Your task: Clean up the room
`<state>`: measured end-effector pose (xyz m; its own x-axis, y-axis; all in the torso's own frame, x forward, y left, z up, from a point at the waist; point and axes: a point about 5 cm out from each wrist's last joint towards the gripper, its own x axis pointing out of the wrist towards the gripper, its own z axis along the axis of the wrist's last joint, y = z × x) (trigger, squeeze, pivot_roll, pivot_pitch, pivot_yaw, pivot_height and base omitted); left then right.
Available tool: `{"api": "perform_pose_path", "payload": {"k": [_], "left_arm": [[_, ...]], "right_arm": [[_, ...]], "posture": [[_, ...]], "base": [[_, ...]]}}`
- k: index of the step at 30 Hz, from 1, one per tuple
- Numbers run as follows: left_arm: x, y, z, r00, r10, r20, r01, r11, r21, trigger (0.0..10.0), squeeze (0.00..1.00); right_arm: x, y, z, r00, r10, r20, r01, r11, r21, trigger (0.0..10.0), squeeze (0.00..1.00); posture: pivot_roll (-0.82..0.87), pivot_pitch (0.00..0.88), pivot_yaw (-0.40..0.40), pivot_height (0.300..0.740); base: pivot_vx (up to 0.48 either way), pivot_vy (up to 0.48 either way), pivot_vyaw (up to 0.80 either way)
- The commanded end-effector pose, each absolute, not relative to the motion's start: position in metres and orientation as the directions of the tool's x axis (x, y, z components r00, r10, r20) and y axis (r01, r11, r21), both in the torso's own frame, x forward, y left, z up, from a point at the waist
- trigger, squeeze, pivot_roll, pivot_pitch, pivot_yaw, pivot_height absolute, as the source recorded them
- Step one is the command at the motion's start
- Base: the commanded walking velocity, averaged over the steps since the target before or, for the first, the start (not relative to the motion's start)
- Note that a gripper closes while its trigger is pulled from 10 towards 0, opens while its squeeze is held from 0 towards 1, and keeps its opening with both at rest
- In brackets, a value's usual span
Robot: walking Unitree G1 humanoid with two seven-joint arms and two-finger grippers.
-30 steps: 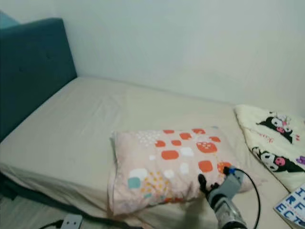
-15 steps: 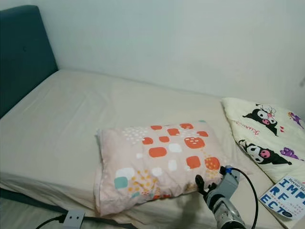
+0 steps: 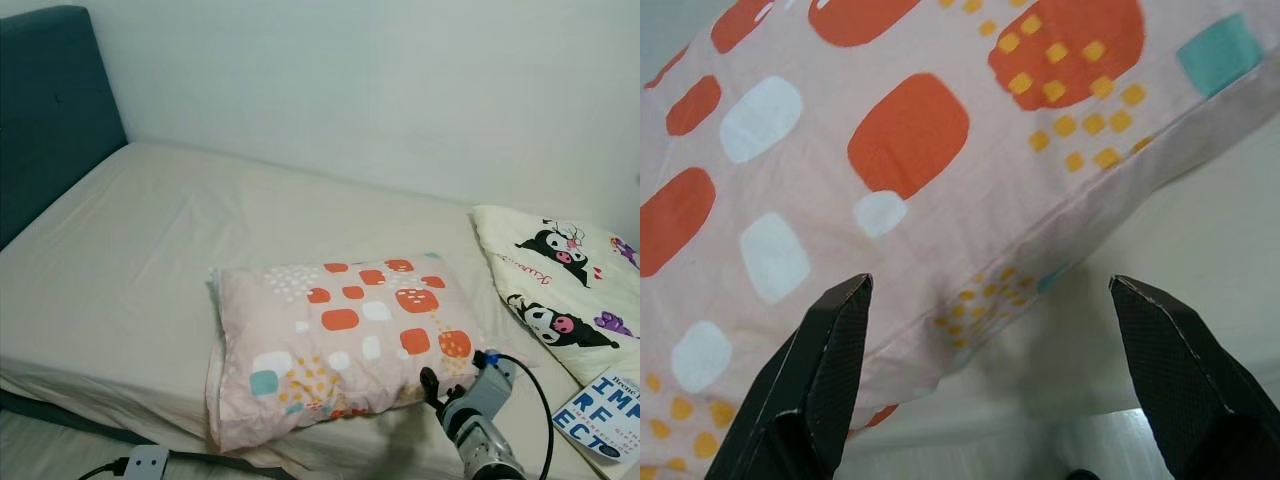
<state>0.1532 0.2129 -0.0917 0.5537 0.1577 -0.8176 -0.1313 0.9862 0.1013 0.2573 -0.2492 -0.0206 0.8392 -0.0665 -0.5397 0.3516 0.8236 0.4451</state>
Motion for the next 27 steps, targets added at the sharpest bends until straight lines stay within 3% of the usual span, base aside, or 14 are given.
{"api": "perform_pose_path", "payload": {"k": [1,6,27], "left_arm": [[0.155,0.218,-0.09,0.561,0.181,-0.808,-0.172,0.98,0.1,10.0,0.0],[0.161,0.225,-0.085,0.585,0.218,-0.781,-0.262,0.962,0.073,10.0,0.0],[0.177,0.235,-0.073,0.663,0.27,-0.698,-0.377,0.926,0.0,10.0,0.0]], "right_arm": [[0.258,-0.256,-0.018,0.839,-0.086,-0.538,0.371,0.813,0.449,10.0,0.0],[0.262,-0.265,-0.011,0.854,-0.102,-0.511,0.373,0.805,0.461,10.0,0.0],[0.264,-0.291,0.005,0.89,-0.146,-0.432,0.389,0.739,0.551,10.0,0.0]], "posture": [[0.03,0.0,-0.145,0.725],[0.02,0.0,-0.148,0.71],[0.01,0.0,-0.175,0.64]], "base": [[0.0,0.0,0.0],[0.0,0.0,0.0],[0.0,0.0,0.0]]}}
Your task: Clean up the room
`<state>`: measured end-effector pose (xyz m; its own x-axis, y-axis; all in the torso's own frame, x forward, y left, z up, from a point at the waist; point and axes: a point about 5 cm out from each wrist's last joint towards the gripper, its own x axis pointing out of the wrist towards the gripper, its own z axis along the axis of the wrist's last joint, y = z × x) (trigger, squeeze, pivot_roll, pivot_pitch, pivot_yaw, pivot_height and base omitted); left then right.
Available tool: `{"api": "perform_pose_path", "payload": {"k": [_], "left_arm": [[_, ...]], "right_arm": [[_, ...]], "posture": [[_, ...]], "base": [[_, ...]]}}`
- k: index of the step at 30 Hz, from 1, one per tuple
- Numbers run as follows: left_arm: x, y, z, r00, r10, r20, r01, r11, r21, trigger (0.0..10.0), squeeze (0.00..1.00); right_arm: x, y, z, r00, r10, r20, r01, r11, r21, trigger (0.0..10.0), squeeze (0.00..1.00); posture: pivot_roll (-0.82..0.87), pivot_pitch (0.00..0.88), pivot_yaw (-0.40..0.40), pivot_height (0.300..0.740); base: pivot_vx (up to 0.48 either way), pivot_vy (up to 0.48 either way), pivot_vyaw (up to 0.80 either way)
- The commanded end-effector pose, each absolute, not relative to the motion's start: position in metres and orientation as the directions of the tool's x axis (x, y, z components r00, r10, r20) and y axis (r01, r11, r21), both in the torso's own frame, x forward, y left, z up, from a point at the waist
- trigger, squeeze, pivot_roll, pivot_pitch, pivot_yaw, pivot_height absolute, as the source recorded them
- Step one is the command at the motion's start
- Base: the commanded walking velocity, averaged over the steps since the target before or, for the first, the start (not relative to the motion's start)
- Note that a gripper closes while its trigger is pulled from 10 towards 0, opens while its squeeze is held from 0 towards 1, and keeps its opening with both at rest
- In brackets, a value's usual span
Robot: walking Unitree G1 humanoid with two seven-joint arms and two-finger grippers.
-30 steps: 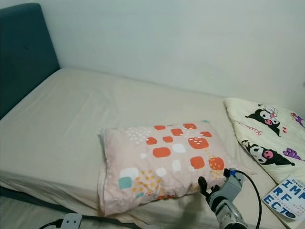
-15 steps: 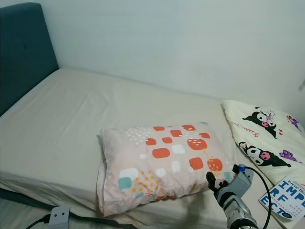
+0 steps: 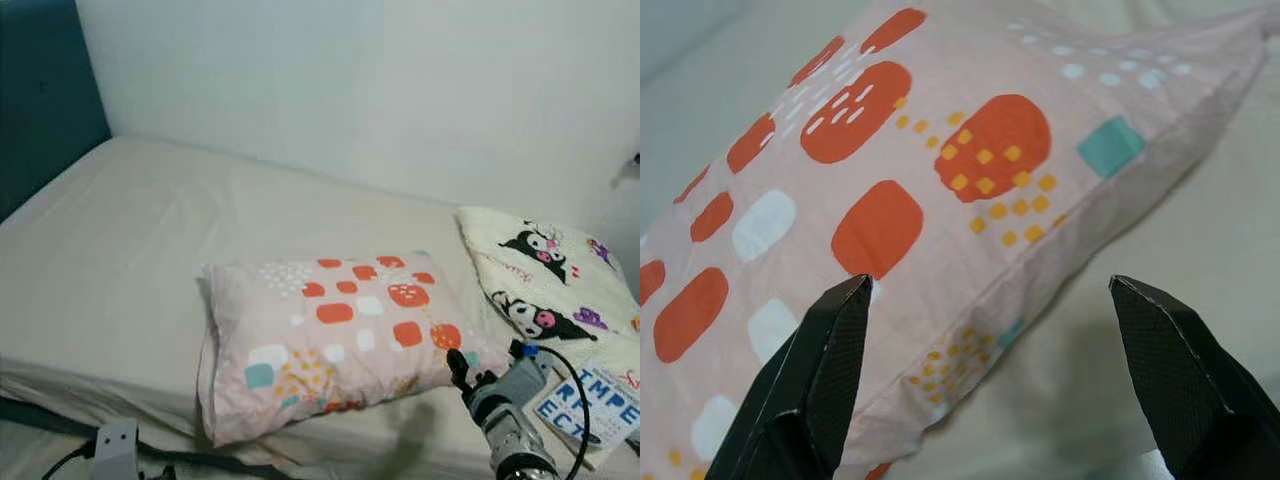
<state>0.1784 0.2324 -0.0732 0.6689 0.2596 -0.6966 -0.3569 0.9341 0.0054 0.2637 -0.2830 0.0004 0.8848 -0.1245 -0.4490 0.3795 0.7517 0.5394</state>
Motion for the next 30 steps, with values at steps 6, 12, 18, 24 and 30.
{"api": "perform_pose_path", "payload": {"k": [6,12,18,24,30], "left_arm": [[0.174,0.236,-0.074,0.659,0.286,-0.696,-0.404,0.915,-0.006,10.0,0.0],[0.172,0.236,-0.075,0.662,0.285,-0.694,-0.406,0.914,-0.012,10.0,0.0],[0.169,0.24,-0.075,0.663,0.287,-0.692,-0.409,0.913,-0.013,10.0,0.0],[0.17,0.241,-0.074,0.669,0.287,-0.686,-0.411,0.912,-0.02,10.0,0.0],[0.172,0.242,-0.073,0.678,0.287,-0.677,-0.413,0.91,-0.027,10.0,0.0]], "right_arm": [[0.261,-0.294,0.004,0.893,-0.147,-0.426,0.395,0.712,0.581,10.0,0.0],[0.262,-0.296,0.007,0.905,-0.145,-0.4,0.383,0.685,0.62,10.0,0.0],[0.267,-0.299,0.016,0.934,-0.127,-0.334,0.332,0.654,0.679,10.0,0.0],[0.278,-0.297,0.03,0.974,-0.047,-0.22,0.198,0.644,0.739,10.0,0.0],[0.288,-0.295,0.046,0.994,0.019,-0.111,0.074,0.632,0.771,10.0,0.0]], "posture": [[0.01,0.0,-0.18,0.615],[0.01,0.018,-0.177,0.595],[0.0,0.029,-0.177,0.565],[0.0,0.03,-0.178,0.54],[0.0,0.028,-0.179,0.52]], "base": [[0.0,0.0,0.0],[0.0,0.0,0.0],[0.0,0.0,0.0],[0.0,0.0,0.0],[0.0,0.0,0.0]]}}
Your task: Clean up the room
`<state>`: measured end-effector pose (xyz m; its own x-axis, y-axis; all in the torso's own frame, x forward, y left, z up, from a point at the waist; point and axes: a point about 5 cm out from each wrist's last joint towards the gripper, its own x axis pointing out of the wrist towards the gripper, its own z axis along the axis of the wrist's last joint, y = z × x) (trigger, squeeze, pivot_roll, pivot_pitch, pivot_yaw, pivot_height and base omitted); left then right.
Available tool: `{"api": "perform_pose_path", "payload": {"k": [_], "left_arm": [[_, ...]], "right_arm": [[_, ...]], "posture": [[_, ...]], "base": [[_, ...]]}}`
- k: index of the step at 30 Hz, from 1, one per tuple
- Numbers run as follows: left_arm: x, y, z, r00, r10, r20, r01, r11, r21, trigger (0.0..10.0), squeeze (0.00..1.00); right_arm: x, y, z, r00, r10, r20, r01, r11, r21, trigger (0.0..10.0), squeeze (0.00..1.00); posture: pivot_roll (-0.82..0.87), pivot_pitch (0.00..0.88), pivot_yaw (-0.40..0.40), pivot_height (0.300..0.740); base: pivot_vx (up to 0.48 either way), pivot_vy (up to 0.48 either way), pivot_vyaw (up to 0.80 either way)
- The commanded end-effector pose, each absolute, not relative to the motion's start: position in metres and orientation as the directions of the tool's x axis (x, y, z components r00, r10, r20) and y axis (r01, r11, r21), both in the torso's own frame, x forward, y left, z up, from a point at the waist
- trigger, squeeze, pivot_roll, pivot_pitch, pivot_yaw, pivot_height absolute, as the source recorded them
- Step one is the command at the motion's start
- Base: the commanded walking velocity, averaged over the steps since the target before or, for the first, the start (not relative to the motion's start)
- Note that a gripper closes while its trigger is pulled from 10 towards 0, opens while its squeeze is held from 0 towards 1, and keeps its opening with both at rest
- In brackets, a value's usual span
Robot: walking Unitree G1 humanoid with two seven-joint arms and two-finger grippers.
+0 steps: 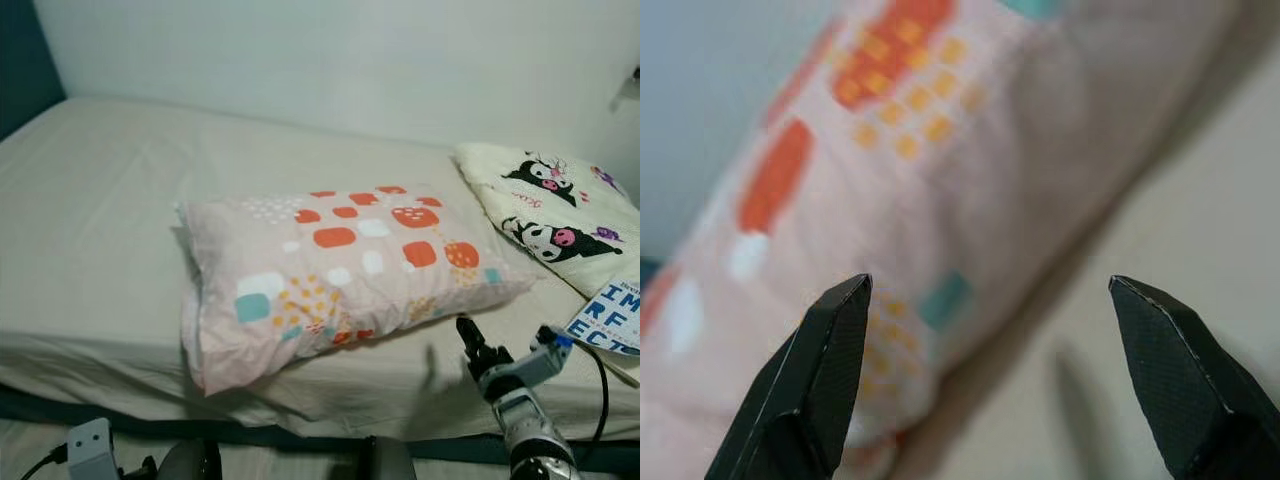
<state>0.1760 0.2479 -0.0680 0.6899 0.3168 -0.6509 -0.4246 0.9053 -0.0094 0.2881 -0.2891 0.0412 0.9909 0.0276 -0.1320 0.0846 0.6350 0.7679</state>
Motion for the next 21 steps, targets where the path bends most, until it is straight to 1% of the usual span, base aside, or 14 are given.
{"api": "perform_pose_path", "payload": {"k": [1,2,4,6,10,13,15,16,19,20,21], "left_arm": [[0.172,0.242,-0.072,0.68,0.287,-0.675,-0.413,0.91,-0.029,10.0,0.0],[0.172,0.242,-0.072,0.68,0.287,-0.675,-0.413,0.91,-0.029,10.0,0.0],[0.172,0.242,-0.072,0.679,0.291,-0.674,-0.419,0.907,-0.031,10.0,0.0],[0.171,0.242,-0.073,0.678,0.294,-0.674,-0.424,0.905,-0.032,10.0,0.0],[0.17,0.242,-0.073,0.675,0.294,-0.676,-0.426,0.904,-0.032,10.0,0.0],[0.169,0.241,-0.074,0.673,0.296,-0.678,-0.431,0.902,-0.035,10.0,0.0],[0.169,0.24,-0.074,0.674,0.296,-0.677,-0.433,0.901,-0.037,10.0,0.0],[0.169,0.24,-0.074,0.674,0.296,-0.677,-0.433,0.901,-0.037,10.0,0.0],[0.169,0.241,-0.074,0.675,0.297,-0.675,-0.434,0.9,-0.038,10.0,0.0],[0.169,0.241,-0.074,0.675,0.297,-0.675,-0.434,0.9,-0.038,10.0,0.0],[0.169,0.242,-0.073,0.677,0.298,-0.673,-0.433,0.901,-0.038,10.0,0.0]], "right_arm": [[0.29,-0.295,0.05,0.996,0.039,-0.084,0.041,0.633,0.773,10.0,0.0],[0.29,-0.295,0.05,0.996,0.039,-0.084,0.041,0.633,0.773,10.0,0.0],[0.297,-0.291,0.06,0.995,0.097,-0.025,-0.043,0.639,0.768,10.0,0.0],[0.301,-0.286,0.065,0.991,0.13,0.002,-0.086,0.645,0.76,10.0,0.0],[0.303,-0.285,0.065,0.992,0.127,-0.006,-0.079,0.647,0.758,10.0,0.0],[0.305,-0.279,0.063,0.99,0.141,-0.015,-0.08,0.64,0.764,10.0,0.0],[0.31,-0.264,0.062,0.98,0.2,-0.013,-0.119,0.631,0.767,10.0,0.0],[0.31,-0.264,0.062,0.98,0.2,-0.013,-0.119,0.631,0.767,10.0,0.0],[0.316,-0.246,0.062,0.966,0.258,0.002,-0.164,0.61,0.775,10.0,0.0],[0.316,-0.246,0.062,0.966,0.258,0.002,-0.164,0.61,0.775,10.0,0.0],[0.321,-0.238,0.064,0.962,0.273,0.01,-0.177,0.597,0.783,10.0,0.0]], "posture": [[0.0,0.029,-0.18,0.515],[0.0,0.029,-0.18,0.515],[0.0,0.024,-0.18,0.505],[0.0,0.021,-0.181,0.495],[0.0,0.019,-0.182,0.485],[0.0,0.016,-0.186,0.475],[0.0,0.018,-0.184,0.465],[0.0,0.018,-0.184,0.465],[0.01,0.019,-0.181,0.45],[0.01,0.019,-0.181,0.45],[0.01,0.02,-0.179,0.44]], "base": [[0.0,0.0,0.0],[0.0,0.0,0.0],[0.0,0.0,0.0],[0.0,0.0,0.0],[0.0,0.0,0.0],[0.0,0.0,0.0],[0.0,0.0,0.0],[0.0,0.0,0.0],[0.0,0.0,0.0],[0.0,0.0,0.0],[0.0,0.0,0.0]]}}
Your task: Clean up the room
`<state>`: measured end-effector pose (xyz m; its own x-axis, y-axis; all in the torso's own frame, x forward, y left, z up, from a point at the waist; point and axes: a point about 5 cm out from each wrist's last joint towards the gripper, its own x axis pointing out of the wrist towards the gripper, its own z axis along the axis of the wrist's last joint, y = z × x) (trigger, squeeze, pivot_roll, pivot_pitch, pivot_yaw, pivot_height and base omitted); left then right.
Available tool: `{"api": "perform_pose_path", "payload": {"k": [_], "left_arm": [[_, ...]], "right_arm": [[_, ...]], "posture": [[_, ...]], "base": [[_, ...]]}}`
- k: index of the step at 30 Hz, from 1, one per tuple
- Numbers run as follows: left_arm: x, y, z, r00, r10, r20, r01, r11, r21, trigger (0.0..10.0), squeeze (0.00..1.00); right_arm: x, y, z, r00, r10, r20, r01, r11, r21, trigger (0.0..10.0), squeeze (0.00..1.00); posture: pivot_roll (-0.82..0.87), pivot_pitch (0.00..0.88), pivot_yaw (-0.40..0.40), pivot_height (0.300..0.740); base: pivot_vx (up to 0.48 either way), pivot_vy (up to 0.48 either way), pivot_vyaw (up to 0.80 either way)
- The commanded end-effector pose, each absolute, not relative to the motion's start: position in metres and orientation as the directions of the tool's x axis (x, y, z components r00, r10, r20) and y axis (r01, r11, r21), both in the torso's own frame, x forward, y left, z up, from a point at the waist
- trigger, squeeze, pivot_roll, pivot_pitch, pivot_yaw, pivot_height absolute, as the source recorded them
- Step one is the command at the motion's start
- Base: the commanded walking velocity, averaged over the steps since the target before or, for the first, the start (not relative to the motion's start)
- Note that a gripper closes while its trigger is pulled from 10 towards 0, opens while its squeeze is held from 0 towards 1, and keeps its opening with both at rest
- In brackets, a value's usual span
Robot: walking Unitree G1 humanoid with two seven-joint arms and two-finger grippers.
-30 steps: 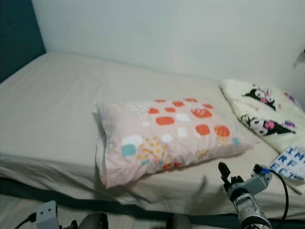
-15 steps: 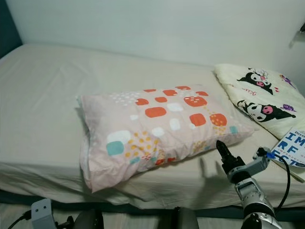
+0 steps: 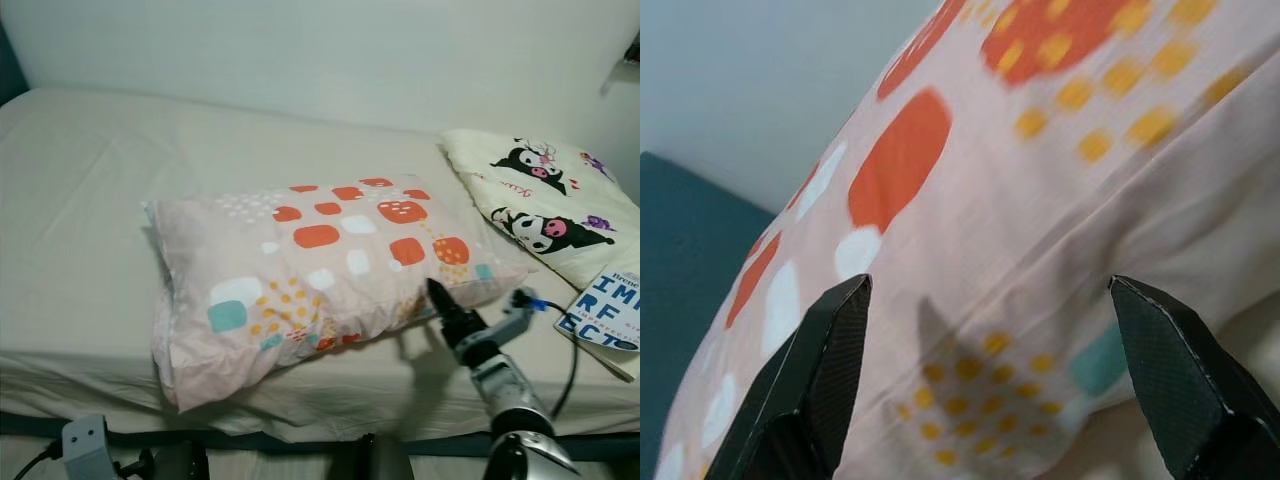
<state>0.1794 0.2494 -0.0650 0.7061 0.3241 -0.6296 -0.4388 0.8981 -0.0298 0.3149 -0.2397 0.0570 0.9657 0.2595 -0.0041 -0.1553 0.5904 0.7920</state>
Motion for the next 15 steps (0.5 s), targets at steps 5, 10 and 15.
{"api": "perform_pose_path", "payload": {"k": [5,10,15], "left_arm": [[0.168,0.243,-0.073,0.678,0.295,-0.674,-0.427,0.904,-0.034,10.0,0.0],[0.167,0.243,-0.074,0.677,0.294,-0.675,-0.424,0.905,-0.031,10.0,0.0],[0.16,0.247,-0.075,0.672,0.292,-0.68,-0.411,0.911,-0.015,10.0,0.0]], "right_arm": [[0.325,-0.232,0.063,0.964,0.263,-0.025,-0.142,0.597,0.79,10.0,0.0],[0.327,-0.228,0.061,0.968,0.245,-0.062,-0.1,0.596,0.797,10.0,0.0],[0.327,-0.204,0.046,0.949,0.258,-0.18,-0.008,0.593,0.805,10.0,0.0]], "posture": [[0.02,0.022,-0.175,0.426],[0.02,0.026,-0.174,0.418],[0.04,0.043,-0.166,0.394]], "base": [[0.0,0.0,0.0],[0.0,0.0,0.0],[0.0,0.0,0.0]]}}
